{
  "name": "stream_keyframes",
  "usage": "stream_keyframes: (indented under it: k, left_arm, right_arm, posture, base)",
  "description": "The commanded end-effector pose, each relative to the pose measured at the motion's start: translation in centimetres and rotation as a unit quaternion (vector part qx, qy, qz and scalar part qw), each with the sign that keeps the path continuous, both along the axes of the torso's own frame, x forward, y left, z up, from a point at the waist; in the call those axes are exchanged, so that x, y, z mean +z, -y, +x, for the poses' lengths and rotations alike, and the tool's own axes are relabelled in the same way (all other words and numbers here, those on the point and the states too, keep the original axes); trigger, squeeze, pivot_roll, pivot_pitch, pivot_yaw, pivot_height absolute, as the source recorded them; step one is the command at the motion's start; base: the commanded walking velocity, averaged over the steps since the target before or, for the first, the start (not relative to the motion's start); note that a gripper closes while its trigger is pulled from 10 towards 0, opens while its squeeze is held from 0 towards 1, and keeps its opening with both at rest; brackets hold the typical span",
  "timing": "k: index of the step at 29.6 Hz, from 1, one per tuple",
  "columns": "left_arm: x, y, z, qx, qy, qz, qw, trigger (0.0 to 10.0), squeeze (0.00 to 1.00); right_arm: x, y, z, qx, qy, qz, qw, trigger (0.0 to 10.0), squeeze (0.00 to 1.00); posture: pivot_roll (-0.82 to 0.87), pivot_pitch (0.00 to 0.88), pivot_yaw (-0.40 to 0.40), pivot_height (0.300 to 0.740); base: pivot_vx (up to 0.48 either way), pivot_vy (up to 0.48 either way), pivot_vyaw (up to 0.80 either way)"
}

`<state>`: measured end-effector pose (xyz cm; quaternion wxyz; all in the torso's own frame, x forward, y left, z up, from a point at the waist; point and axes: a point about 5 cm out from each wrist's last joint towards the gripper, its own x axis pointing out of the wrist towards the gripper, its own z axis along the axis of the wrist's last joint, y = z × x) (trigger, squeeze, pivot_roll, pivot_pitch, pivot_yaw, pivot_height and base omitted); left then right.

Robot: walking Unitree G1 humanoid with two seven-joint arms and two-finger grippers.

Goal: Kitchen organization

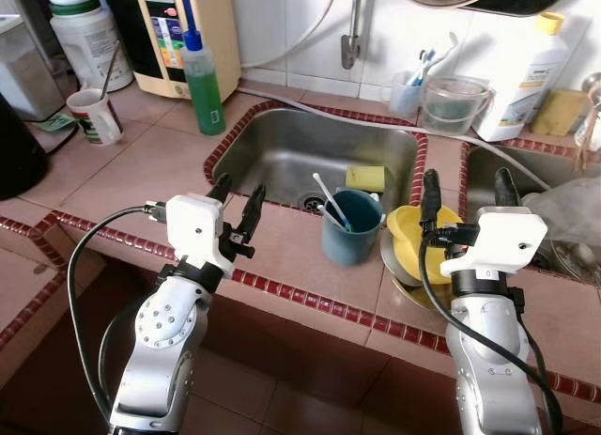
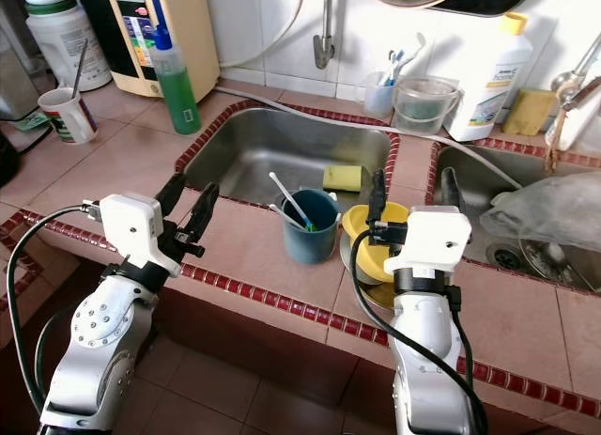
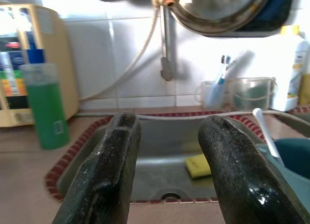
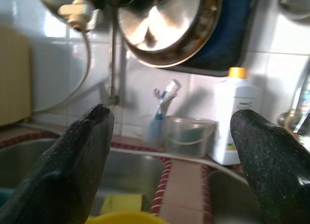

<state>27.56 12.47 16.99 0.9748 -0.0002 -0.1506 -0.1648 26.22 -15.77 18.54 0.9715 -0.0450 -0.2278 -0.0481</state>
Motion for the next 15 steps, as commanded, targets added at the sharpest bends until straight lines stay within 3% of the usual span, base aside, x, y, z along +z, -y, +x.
stream_keyframes:
  k: [1, 5, 10, 15]
  left_arm:
    - [0.3, 0.16, 0.21, -0.007, 0.006, 0.005, 1.0, 10.0, 0.0]
    - [0.44, -0.01, 0.29, -0.005, 0.01, 0.008, 1.0, 10.0, 0.0]
    - [0.44, -0.23, 0.3, 0.0, 0.01, 0.015, 1.0, 10.0, 0.0]
    - [0.35, -0.29, 0.32, 0.002, 0.006, 0.009, 1.0, 10.0, 0.0]
  right_arm:
    - [0.69, 0.2, -0.11, -0.004, 0.011, 0.003, 1.0, 10.0, 0.0]
    - [0.64, 0.14, -0.06, -0.002, 0.007, 0.006, 1.0, 10.0, 0.0]
    - [0.57, 0.0, -0.07, 0.002, 0.004, 0.006, 1.0, 10.0, 0.0]
    - [0.56, 0.02, -0.07, 0.003, 0.002, 0.005, 1.0, 10.0, 0.0]
  posture:
    - [-0.18, 0.043, 0.062, 0.74]
    - [-0.17, 0.043, 0.062, 0.74]
    - [-0.17, 0.048, 0.059, 0.74]
    - [-0.17, 0.049, 0.058, 0.74]
  base:
    - [0.0, 0.0, -0.8]
    - [0.0, 0.0, -0.8]
    - [0.0, 0.0, 0.0]
    - [0.0, 0.0, -0.79]
